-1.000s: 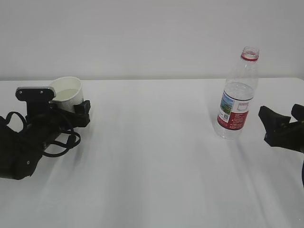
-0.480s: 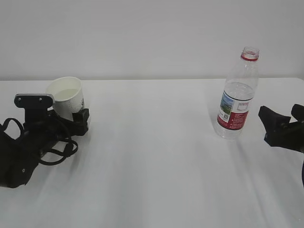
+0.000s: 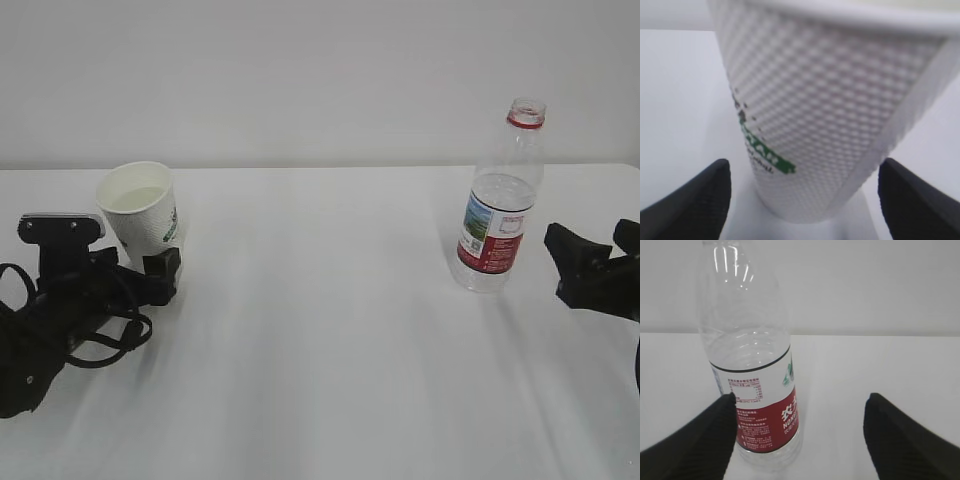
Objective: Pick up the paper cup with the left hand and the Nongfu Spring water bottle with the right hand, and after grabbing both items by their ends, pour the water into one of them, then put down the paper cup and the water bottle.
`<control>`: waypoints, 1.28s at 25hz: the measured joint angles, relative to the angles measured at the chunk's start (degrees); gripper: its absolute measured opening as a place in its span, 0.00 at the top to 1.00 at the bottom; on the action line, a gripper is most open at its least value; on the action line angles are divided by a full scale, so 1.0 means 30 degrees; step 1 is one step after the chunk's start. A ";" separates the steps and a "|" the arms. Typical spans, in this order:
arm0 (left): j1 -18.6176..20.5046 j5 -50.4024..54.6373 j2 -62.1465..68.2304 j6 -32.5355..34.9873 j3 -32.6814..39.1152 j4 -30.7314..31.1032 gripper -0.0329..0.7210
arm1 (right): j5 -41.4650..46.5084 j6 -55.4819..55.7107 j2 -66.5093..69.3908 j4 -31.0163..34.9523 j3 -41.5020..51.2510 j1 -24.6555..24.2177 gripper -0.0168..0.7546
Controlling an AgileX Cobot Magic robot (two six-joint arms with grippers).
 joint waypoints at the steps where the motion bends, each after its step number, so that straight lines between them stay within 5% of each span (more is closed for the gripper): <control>1: 0.0000 -0.0034 -0.0043 0.0000 0.0137 0.0013 0.05 | 0.0000 0.0000 0.0000 0.0000 0.0000 0.0000 0.21; 32: 0.0000 -0.0119 -0.3064 -0.0088 0.4639 0.0218 0.10 | 0.0000 0.0716 0.0000 -0.0648 0.0000 0.0000 0.21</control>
